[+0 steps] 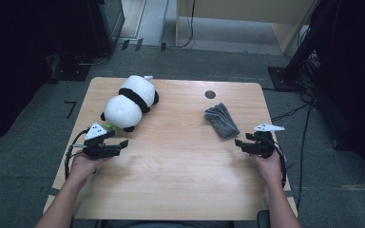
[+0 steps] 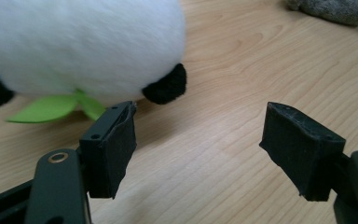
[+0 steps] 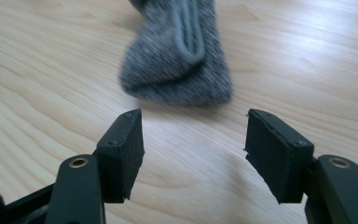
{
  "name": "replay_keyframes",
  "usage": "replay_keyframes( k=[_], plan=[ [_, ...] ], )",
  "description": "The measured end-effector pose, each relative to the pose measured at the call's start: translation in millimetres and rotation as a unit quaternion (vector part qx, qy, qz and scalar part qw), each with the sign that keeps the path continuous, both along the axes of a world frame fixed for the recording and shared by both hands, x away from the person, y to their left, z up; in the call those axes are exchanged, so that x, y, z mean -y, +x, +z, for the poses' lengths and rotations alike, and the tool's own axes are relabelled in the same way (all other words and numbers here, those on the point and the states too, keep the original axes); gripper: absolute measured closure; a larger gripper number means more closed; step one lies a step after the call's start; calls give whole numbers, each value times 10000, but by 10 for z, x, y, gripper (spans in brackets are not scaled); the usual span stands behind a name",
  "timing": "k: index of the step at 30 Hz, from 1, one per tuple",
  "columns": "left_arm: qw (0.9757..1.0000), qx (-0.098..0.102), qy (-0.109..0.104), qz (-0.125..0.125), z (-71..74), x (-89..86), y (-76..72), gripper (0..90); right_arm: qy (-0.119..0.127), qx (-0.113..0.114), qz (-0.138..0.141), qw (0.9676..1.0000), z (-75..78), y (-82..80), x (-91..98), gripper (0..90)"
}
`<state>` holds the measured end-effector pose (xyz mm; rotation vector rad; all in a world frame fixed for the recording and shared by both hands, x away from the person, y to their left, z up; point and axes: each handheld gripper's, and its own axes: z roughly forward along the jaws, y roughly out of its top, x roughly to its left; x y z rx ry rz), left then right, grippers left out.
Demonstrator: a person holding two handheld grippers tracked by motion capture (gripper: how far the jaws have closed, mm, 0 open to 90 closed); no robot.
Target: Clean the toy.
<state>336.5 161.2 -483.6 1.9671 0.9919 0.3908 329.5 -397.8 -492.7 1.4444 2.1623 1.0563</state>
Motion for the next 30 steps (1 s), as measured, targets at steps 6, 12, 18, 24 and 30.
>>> replay_keyframes(
  k=[6, 12, 18, 24, 30],
  plan=[
    [9997, -58, 242, -28, -139, 117, 42, 259, 61, -238, -81, 9997, -145, 38, 94, 375],
    [9987, -195, 448, -170, -266, 182, 62, 311, -64, -200, -32, 9998, -215, 43, 79, 386],
    [9980, -225, 563, -161, -259, 170, 38, 274, -212, 239, 162, 9994, -293, -33, 78, 355],
    [9974, -349, 614, -160, -299, 168, 46, 273, -212, 290, 172, 9992, -305, -44, 74, 340],
    [9975, -439, 555, -43, -304, 149, 64, 256, -129, 250, 214, 9994, -306, -36, 71, 290]
  ],
)
